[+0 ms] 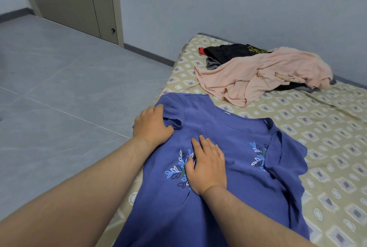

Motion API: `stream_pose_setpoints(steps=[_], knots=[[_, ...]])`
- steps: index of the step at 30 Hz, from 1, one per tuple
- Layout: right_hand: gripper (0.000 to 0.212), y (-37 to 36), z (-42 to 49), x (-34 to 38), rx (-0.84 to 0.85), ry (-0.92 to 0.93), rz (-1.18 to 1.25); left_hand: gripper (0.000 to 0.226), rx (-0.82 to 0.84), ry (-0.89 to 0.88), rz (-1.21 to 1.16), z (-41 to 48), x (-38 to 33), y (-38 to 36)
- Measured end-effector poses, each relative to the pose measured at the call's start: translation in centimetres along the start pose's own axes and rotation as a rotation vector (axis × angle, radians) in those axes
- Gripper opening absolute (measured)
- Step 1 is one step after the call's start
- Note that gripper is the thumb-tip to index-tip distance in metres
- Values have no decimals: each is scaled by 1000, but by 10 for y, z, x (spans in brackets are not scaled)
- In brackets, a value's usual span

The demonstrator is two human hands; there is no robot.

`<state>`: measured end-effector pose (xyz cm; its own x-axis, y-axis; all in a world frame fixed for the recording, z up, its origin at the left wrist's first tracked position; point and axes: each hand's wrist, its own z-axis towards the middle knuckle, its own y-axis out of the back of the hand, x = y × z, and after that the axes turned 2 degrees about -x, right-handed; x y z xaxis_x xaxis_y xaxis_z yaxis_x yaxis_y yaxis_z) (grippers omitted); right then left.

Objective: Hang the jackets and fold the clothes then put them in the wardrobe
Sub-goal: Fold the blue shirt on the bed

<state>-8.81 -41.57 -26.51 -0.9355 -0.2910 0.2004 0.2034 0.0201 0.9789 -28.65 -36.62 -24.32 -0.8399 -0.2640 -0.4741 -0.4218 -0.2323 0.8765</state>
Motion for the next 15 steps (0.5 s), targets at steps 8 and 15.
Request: stream_pose_setpoints(steps=[8,15], knots=[[62,-1,0,0,0,-2,12,11,-154,519,-863,46,15,20],[63,0,1,1,-4,-4,7,22,-87,620,-873,32,31,20]])
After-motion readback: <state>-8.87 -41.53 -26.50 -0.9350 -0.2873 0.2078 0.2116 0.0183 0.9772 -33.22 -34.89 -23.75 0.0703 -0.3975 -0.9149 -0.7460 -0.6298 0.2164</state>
